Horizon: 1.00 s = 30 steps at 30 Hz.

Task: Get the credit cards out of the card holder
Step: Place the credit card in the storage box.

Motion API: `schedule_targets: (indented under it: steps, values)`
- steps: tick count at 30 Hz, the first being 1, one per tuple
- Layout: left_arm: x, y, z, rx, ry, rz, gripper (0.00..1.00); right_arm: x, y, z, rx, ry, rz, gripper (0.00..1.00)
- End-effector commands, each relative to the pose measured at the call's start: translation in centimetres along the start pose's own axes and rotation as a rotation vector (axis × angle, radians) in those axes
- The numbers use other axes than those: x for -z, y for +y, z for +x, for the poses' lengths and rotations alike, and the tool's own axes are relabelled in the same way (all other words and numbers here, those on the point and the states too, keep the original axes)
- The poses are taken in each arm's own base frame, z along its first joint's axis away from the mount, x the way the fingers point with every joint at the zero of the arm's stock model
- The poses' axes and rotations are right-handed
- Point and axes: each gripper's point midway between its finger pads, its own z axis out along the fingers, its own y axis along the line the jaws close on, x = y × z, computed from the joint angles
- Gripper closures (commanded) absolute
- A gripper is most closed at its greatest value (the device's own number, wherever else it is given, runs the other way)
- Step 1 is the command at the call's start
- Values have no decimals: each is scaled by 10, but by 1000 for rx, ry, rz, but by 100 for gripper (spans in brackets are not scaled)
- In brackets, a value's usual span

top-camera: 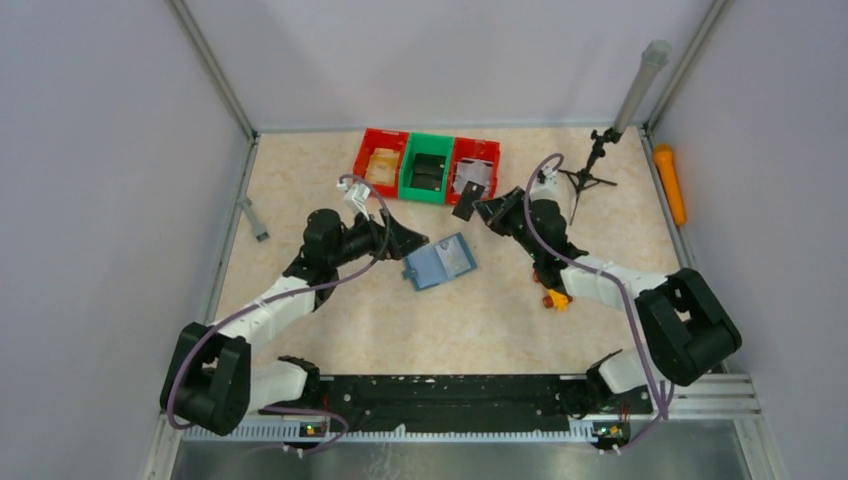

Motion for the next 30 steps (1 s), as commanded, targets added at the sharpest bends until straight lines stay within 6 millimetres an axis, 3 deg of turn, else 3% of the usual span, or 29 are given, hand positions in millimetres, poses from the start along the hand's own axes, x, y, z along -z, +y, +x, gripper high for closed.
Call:
schedule_targets:
  steps: [1, 5, 7, 9, 11, 16, 21, 30]
  values:
    - [10, 26, -22, -67, -117, -187, 1, -25, 10, -36, -156, -233, 167, 100]
    - [25, 50, -29, -70, -182, -348, 1, -51, 22, -27, -229, -280, 321, 100]
    - [37, 71, -35, -52, -240, -484, 1, -69, 24, -21, -244, -290, 374, 100]
    - [48, 85, -38, -39, -266, -579, 1, -86, 38, -22, -266, -302, 383, 100]
    - [57, 95, -43, -36, -291, -651, 1, -100, 38, -17, -295, -303, 407, 100]
    - [71, 101, -48, -28, -348, -717, 1, -128, 24, -5, -439, -350, 441, 100]
    - [83, 104, -52, -33, -393, -762, 1, -165, 24, 5, -475, -364, 411, 100]
    - [80, 106, -50, -30, -368, -763, 1, -193, 15, 7, -519, -453, 387, 100]
